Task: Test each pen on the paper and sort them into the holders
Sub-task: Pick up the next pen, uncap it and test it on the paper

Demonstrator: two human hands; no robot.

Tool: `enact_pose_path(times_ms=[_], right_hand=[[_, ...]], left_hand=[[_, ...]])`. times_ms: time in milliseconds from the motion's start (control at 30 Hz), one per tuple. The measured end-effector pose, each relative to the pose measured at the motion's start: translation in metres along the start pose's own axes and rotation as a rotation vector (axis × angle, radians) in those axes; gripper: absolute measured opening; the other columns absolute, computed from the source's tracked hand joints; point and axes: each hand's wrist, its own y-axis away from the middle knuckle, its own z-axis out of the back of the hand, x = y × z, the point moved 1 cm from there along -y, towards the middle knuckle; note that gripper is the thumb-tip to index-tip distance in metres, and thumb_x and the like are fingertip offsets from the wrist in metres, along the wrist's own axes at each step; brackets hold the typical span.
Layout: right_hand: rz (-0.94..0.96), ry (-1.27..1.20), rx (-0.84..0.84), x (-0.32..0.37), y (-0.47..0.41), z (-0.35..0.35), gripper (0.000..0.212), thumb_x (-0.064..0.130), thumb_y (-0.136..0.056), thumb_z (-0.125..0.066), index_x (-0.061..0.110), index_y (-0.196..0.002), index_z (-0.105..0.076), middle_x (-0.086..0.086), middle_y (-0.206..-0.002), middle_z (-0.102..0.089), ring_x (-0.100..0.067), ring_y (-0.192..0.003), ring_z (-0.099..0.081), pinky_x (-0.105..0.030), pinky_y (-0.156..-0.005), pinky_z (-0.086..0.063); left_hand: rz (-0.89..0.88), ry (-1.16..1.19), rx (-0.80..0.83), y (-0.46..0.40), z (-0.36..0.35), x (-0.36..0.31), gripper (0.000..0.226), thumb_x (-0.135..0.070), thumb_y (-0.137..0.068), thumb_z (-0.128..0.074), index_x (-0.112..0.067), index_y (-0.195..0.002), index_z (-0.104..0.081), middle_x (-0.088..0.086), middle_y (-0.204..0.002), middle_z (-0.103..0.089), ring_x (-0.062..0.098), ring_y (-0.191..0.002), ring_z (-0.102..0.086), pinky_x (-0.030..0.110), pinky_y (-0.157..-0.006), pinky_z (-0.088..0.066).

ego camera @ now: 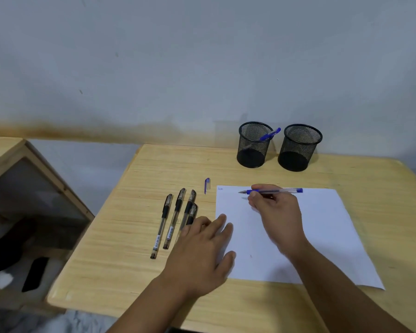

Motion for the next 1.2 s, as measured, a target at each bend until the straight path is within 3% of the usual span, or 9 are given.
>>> enact_pose_path(times_ms=[133, 267, 367, 533, 633, 833, 967, 1067, 1200], right_hand=[[0.032, 0.089, -0.002, 0.004, -0.019, -0.019, 0.015, 0.017, -0.085, -0.076, 0.02, -0.1, -0.075, 0.004, -0.095, -0.077, -0.003, -0.086, -0.07, -0.016, -0.075, -0.053], [0.036, 0.176, -0.015, 0.001, -0.036, -0.034, 0.012, 0.021, -0.087, -0.074, 0.017, -0.098, -0.072, 0.0, -0.09, -0.075, -0.012, -0.084, -0.071, -0.03, -0.083, -0.06], [0.048, 0.238, -0.026, -0.002, -0.044, -0.042, 0.008, 0.026, -0.089, -0.072, 0.023, -0.092, -0.066, 0.003, -0.086, -0.074, -0.012, -0.082, -0.071, -0.031, -0.082, -0.059], [0.066, 0.292, -0.055, -0.011, -0.048, -0.046, 0.016, 0.03, -0.09, -0.071, 0.017, -0.098, -0.067, 0.004, -0.083, -0.073, -0.01, -0.078, -0.07, -0.021, -0.071, -0.053], [0.095, 0.304, -0.073, -0.016, -0.049, -0.046, 0.018, 0.03, -0.088, -0.073, 0.015, -0.097, -0.069, 0.004, -0.08, -0.073, -0.009, -0.076, -0.07, -0.023, -0.07, -0.054], [0.271, 0.429, -0.092, -0.017, -0.048, -0.049, 0.019, 0.025, -0.087, -0.074, 0.008, -0.095, -0.073, 0.005, -0.073, -0.069, -0.007, -0.067, -0.065, -0.015, -0.067, -0.05], [0.263, 0.446, -0.086, -0.015, -0.049, -0.05, 0.02, 0.025, -0.087, -0.074, 0.006, -0.095, -0.074, -0.003, -0.078, -0.076, -0.013, -0.069, -0.069, -0.023, -0.07, -0.055], [0.244, 0.481, -0.079, -0.013, -0.049, -0.051, 0.022, 0.025, -0.088, -0.073, 0.005, -0.096, -0.076, -0.004, -0.082, -0.076, -0.008, -0.066, -0.062, -0.014, -0.067, -0.048], [0.228, 0.493, -0.071, -0.011, -0.05, -0.052, 0.021, 0.026, -0.089, -0.072, 0.006, -0.096, -0.076, -0.001, -0.079, -0.072, -0.005, -0.064, -0.058, -0.013, -0.068, -0.044]], left_hand=[[-0.035, -0.013, -0.021, 0.001, -0.005, 0.006, 0.06, -0.056, -0.096, -0.031, -0.028, -0.149, -0.036, -0.007, -0.16, -0.032, 0.019, -0.132, -0.032, 0.039, -0.099, -0.035], [-0.052, -0.019, -0.074, 0.001, -0.009, 0.006, 0.057, -0.054, -0.095, -0.038, -0.025, -0.143, -0.045, -0.004, -0.154, -0.044, 0.021, -0.124, -0.043, 0.041, -0.092, -0.043], [-0.045, -0.011, -0.086, 0.001, -0.011, 0.006, 0.057, -0.054, -0.094, -0.04, -0.025, -0.142, -0.047, -0.005, -0.153, -0.044, 0.021, -0.123, -0.045, 0.042, -0.091, -0.044], [-0.036, 0.015, -0.088, 0.0, -0.01, 0.006, 0.057, -0.057, -0.09, -0.047, -0.027, -0.138, -0.051, -0.007, -0.15, -0.047, 0.02, -0.121, -0.049, 0.043, -0.089, -0.047], [-0.039, 0.024, -0.09, -0.001, -0.01, 0.006, 0.058, -0.057, -0.085, -0.051, -0.027, -0.135, -0.056, -0.008, -0.147, -0.051, 0.02, -0.118, -0.052, 0.042, -0.087, -0.049], [-0.017, 0.048, -0.084, -0.004, -0.012, 0.006, 0.061, -0.058, -0.077, -0.056, -0.029, -0.129, -0.062, -0.012, -0.145, -0.053, 0.018, -0.116, -0.054, 0.04, -0.087, -0.047], [-0.024, 0.053, -0.105, -0.005, -0.013, 0.007, 0.062, -0.058, -0.074, -0.057, -0.027, -0.127, -0.064, -0.011, -0.144, -0.053, 0.018, -0.114, -0.055, 0.04, -0.086, -0.048], [-0.026, 0.05, -0.107, -0.006, -0.013, 0.007, 0.062, -0.058, -0.074, -0.057, -0.028, -0.127, -0.065, -0.011, -0.144, -0.054, 0.019, -0.114, -0.056, 0.041, -0.085, -0.05], [-0.027, 0.038, -0.112, -0.007, -0.012, 0.008, 0.061, -0.059, -0.074, -0.056, -0.028, -0.126, -0.066, -0.011, -0.143, -0.055, 0.018, -0.114, -0.056, 0.043, -0.084, -0.051]])
